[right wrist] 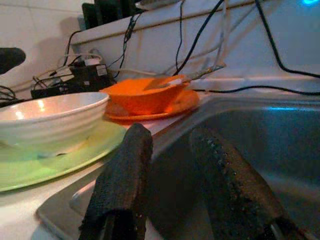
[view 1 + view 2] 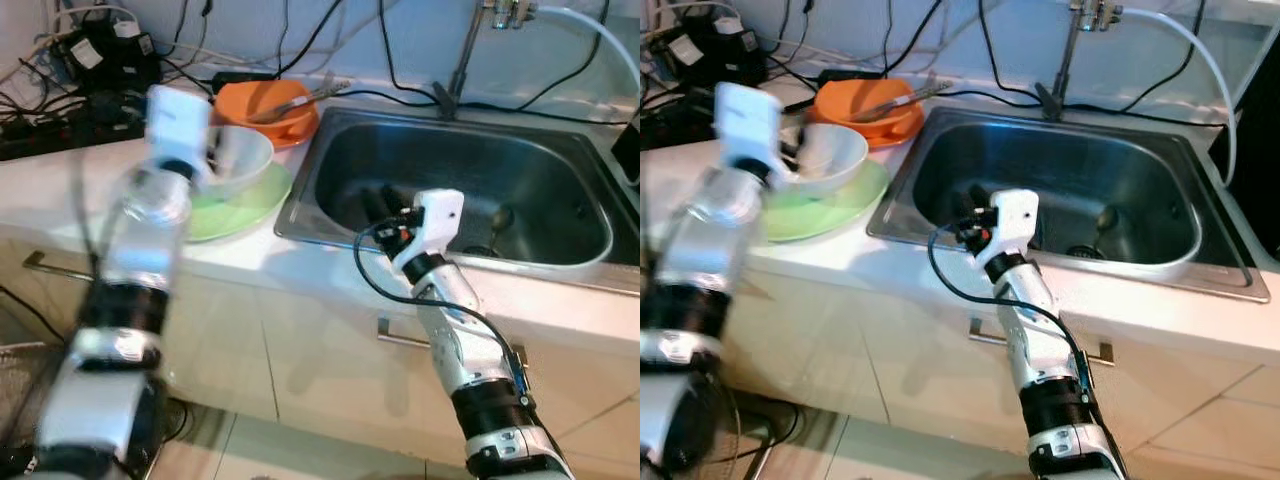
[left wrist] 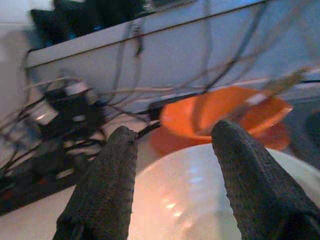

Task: Kitchen organization

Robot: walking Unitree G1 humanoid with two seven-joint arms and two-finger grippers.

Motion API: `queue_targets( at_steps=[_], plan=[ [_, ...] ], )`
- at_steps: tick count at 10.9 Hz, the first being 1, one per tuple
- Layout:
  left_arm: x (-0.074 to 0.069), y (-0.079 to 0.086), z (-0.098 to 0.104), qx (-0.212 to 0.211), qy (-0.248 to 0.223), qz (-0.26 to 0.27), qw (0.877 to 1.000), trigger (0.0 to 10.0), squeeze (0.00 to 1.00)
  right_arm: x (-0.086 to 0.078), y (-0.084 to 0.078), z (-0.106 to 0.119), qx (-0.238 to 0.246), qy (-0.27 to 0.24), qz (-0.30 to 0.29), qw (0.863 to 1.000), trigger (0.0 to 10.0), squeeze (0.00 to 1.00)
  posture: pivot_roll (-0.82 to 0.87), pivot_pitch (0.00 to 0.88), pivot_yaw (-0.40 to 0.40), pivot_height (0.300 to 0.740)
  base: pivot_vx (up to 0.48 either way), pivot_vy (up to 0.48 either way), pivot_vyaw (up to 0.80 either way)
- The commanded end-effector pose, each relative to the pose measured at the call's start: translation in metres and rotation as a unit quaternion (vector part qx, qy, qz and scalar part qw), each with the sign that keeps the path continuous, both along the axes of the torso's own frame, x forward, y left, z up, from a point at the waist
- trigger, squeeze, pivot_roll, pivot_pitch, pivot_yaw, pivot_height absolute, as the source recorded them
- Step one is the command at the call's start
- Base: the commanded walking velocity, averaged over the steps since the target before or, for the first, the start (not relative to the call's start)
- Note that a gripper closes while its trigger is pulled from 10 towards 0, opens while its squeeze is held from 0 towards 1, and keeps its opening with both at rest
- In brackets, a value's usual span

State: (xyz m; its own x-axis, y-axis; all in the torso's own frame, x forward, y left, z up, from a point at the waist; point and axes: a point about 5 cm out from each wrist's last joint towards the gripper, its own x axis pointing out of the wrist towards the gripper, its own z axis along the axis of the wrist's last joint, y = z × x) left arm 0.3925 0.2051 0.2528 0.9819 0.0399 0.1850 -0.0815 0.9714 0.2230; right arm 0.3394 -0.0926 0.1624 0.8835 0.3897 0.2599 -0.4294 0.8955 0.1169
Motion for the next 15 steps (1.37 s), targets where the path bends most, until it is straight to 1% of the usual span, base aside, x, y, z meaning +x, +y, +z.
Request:
queue_targets(
  at_steps=[1,3,4,5,6,8,10,12,14,15],
  plan=[
    [0.003,0.015,0.008,-0.027,0.005,0.024,0.999,10.0,1.0,-0.002,0.001,0.002,0.004,0.003,0.0,1.0,10.0,0.0,0.16,0.019,0.023,0.74,0.0,0.0,0.0],
    [0.007,0.026,0.005,-0.07,0.039,0.036,0.996,10.0,1.0,-0.004,0.0,0.001,0.001,0.011,-0.001,1.0,10.0,0.0,0.16,0.028,0.022,0.74,0.0,0.0,0.0],
    [0.008,0.027,0.004,-0.071,0.048,0.038,0.996,10.0,1.0,-0.003,0.0,0.002,0.0,0.014,-0.004,1.0,10.0,0.0,0.16,0.034,0.019,0.74,0.0,0.0,0.0],
    [0.01,0.024,0.0,-0.072,0.068,0.029,0.995,10.0,1.0,-0.002,-0.001,0.003,0.0,0.015,-0.005,1.0,10.0,0.0,0.16,0.038,0.017,0.74,0.0,0.0,0.0],
    [0.011,0.023,-0.004,-0.078,0.083,0.032,0.993,10.0,0.0,-0.003,0.0,0.004,0.0,0.015,-0.002,1.0,10.0,0.0,0.16,0.038,0.017,0.74,0.0,0.0,0.0],
    [0.012,0.022,-0.007,-0.086,0.097,0.043,0.991,10.0,0.0,-0.003,0.0,0.004,-0.001,0.016,0.0,1.0,10.0,0.0,0.16,0.043,0.017,0.74,0.0,0.0,0.0],
    [0.011,0.023,-0.009,-0.104,0.102,0.061,0.987,10.0,0.0,-0.003,0.0,0.005,0.0,0.017,0.0,1.0,10.0,0.0,0.16,0.045,0.018,0.74,0.0,0.0,0.0],
    [0.009,0.024,-0.011,-0.104,0.105,0.071,0.986,10.0,0.0,-0.003,0.001,0.004,0.0,0.019,0.0,1.0,10.0,0.0,0.17,0.047,0.016,0.74,0.0,0.0,0.0],
    [0.008,0.019,-0.027,-0.127,0.137,0.067,0.98,10.0,0.0,-0.003,0.001,0.003,0.0,0.021,0.0,1.0,10.0,0.0,0.16,0.047,0.018,0.74,0.0,0.0,0.0],
    [0.008,0.013,-0.034,-0.153,0.151,0.056,0.975,10.0,0.0,-0.004,0.001,0.003,-0.001,0.02,0.001,1.0,10.0,0.0,0.16,0.048,0.018,0.74,0.0,0.0,0.0]
  ],
)
